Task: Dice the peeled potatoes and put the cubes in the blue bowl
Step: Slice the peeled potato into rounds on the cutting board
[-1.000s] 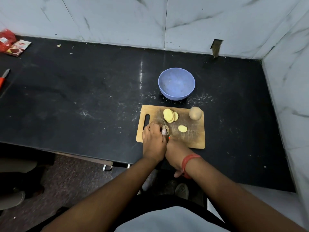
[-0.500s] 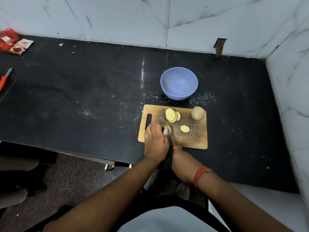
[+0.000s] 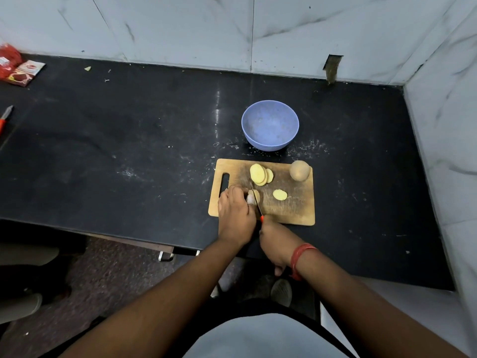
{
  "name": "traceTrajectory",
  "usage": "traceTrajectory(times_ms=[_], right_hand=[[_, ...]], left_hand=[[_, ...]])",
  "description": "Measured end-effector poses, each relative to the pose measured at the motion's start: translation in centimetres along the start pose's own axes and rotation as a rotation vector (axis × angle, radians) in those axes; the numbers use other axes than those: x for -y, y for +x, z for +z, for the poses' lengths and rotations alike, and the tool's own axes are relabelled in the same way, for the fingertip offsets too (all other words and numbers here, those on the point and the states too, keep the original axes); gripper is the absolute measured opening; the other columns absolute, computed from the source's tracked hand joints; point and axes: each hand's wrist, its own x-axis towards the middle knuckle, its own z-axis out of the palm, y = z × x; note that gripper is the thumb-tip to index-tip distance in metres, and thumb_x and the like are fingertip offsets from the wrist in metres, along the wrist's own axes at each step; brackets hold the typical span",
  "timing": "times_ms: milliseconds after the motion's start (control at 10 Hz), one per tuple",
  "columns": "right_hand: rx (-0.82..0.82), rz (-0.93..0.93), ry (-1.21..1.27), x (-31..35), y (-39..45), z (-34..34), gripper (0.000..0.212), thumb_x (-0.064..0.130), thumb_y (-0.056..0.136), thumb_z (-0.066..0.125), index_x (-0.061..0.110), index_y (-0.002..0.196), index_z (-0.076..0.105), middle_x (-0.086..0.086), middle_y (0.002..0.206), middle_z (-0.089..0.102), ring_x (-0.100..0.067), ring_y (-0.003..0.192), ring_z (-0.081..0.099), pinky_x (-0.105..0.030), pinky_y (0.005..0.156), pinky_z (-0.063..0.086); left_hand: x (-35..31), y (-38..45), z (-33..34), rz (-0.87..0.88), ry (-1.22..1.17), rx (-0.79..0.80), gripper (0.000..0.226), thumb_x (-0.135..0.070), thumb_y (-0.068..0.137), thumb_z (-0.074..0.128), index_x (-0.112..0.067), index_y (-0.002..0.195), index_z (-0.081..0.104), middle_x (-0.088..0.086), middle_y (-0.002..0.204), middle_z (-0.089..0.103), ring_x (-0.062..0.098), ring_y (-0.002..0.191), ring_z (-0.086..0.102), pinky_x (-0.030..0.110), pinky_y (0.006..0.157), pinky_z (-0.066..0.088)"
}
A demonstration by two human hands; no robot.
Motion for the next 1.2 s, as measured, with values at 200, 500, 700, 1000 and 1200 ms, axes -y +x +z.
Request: traceTrajectory(times_ms=[200, 500, 700, 1000, 1200], right_hand=[[-0.047, 0.126, 0.076, 2.0, -2.7, -0.3, 0.030, 0.022, 0.100, 0.037, 0.018, 0.091, 0.066, 0.001, 0.065, 0.043, -0.011, 0.078, 0.054, -0.034, 0.074, 0.030], [0.116, 0.272, 0.283, 1.5, 0.6, -0.1, 0.034, 0.044, 0.098, 0.042, 0.020, 0.098, 0.067, 0.010, 0.079, 0.059, -0.006, 0.077, 0.058, -0.027, 0.082, 0.044], [-0.241, 0.610, 1.227, 2.4, 1.8, 1.6, 0.035, 0.018, 0.098, 0.046, 0.007, 0.130, 0.047, -0.003, 0.092, 0.052, -0.006, 0.060, 0.035, -0.015, 0.055, 0.034], [-0.184, 0.760, 1.621, 3.2, -0.6, 2.4, 0.049, 0.003, 0.096, 0.040, -0.002, 0.141, 0.022, -0.020, 0.115, 0.061, -0.029, 0.096, 0.064, -0.031, 0.062, 0.042], [-0.201, 0.770, 1.726, 2.9, -0.5, 2.6, 0.051, 0.001, 0.094, 0.043, 0.003, 0.141, 0.024, -0.020, 0.111, 0.058, -0.031, 0.086, 0.062, -0.034, 0.057, 0.049]], left_hand=[[0.1, -0.1, -0.3, 0.009, -0.027, 0.002, 0.016, -0.021, 0.104, 0.047, -0.008, 0.110, 0.053, 0.006, 0.118, 0.055, 0.023, 0.113, 0.044, 0.045, 0.099, 0.040], [0.0, 0.0, -0.3, 0.029, 0.007, 0.010, 0.010, -0.014, 0.101, 0.048, -0.011, 0.110, 0.051, 0.004, 0.114, 0.053, 0.021, 0.109, 0.041, 0.043, 0.098, 0.040], [0.1, 0.0, -0.2, 0.029, 0.017, 0.002, 0.014, -0.009, 0.097, 0.050, -0.012, 0.111, 0.053, 0.003, 0.114, 0.054, 0.021, 0.110, 0.043, 0.043, 0.099, 0.040], [0.3, 0.0, -0.7, 0.035, -0.026, 0.013, 0.013, -0.016, 0.103, 0.045, -0.011, 0.112, 0.053, 0.003, 0.114, 0.054, 0.020, 0.108, 0.042, 0.040, 0.097, 0.040], [0.8, 0.3, -0.8, 0.042, -0.084, 0.041, 0.022, -0.019, 0.106, 0.042, -0.013, 0.121, 0.058, 0.000, 0.120, 0.054, 0.018, 0.112, 0.041, 0.033, 0.101, 0.037]])
